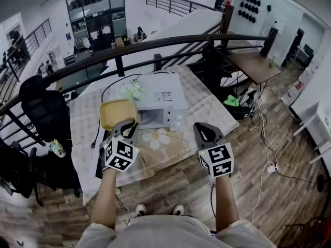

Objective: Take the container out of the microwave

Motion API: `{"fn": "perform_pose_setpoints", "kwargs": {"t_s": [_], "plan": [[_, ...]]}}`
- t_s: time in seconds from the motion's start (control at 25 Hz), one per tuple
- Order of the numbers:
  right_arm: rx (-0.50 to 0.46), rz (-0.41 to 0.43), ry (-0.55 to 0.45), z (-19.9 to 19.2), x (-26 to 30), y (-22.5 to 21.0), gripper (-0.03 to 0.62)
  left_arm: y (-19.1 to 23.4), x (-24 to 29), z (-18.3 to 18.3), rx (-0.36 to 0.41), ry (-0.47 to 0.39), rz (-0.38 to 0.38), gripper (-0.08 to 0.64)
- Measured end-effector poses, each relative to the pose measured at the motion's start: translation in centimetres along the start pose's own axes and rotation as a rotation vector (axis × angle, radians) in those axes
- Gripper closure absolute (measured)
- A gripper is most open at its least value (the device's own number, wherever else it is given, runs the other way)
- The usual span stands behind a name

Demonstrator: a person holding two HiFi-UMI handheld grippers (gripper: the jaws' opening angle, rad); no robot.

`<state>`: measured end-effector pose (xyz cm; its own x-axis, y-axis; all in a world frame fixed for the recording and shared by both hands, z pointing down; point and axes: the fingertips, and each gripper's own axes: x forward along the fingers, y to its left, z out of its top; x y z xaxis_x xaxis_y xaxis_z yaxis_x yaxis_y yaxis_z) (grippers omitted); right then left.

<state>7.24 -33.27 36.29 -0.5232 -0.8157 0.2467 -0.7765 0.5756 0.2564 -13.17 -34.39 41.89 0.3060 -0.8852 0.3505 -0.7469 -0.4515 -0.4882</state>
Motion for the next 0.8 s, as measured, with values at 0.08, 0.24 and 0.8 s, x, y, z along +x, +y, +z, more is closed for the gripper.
{"fn": "perform_pose_setpoints", "kwargs": {"t_s": [0.08, 0.24, 0.8], "plan": [[-0.008, 0.008, -0.022, 1.3, 0.1, 0.4, 0.578, 1.8, -1.6, 0.7, -0.038, -0.037, 0.041, 0.523], [-0.028, 0.021, -0.054, 3.1, 0.5, 1.1, 0.578, 4.3, -4.5, 1.1, -0.077, -0.083, 0.1, 0.523], [-0.081, 0.085, -0.15, 8.6, 1.5, 4.0, 0.578, 8.5, -10.2, 2.2, -0.109, -0.166, 0.215, 0.523]]}}
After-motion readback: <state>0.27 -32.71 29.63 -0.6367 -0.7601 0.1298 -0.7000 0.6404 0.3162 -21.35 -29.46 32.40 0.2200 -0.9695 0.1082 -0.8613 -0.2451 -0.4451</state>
